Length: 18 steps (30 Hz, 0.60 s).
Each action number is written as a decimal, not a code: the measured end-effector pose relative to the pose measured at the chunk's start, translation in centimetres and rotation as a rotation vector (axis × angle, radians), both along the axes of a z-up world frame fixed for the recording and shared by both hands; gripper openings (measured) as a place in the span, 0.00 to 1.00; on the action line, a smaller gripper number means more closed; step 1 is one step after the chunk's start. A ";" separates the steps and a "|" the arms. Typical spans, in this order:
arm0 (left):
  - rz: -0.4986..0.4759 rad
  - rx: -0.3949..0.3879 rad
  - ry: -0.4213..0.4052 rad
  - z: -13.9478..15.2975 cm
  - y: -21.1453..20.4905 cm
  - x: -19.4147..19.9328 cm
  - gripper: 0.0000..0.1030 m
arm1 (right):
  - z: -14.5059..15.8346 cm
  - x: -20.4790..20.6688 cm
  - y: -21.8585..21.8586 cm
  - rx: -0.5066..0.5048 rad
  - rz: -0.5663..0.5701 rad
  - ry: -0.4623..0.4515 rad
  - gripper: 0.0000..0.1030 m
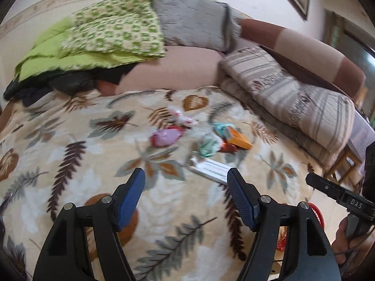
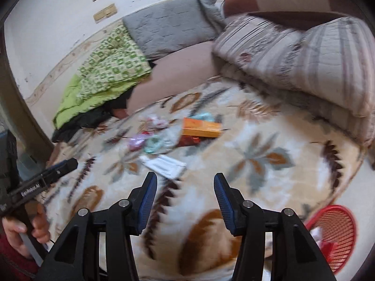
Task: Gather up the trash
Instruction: 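Move both tools back over the remaining trash on the blanket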
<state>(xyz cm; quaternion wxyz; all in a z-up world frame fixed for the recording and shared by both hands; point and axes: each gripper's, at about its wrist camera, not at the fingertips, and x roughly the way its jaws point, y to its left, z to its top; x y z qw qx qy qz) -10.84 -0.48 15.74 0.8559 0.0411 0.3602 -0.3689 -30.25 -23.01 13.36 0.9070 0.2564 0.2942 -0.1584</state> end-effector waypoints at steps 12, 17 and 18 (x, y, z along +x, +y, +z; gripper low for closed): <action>0.043 -0.029 0.092 -2.0 0.9 3.3 0.69 | -5.2 11.9 -1.0 0.050 0.123 0.207 0.57; 0.053 -0.031 0.084 -1.4 -0.5 5.1 0.69 | -7.6 15.2 -3.2 0.077 0.122 0.226 0.58; 0.047 -0.028 0.081 -1.4 -1.0 5.5 0.69 | -7.8 15.8 -3.1 0.068 0.133 0.238 0.58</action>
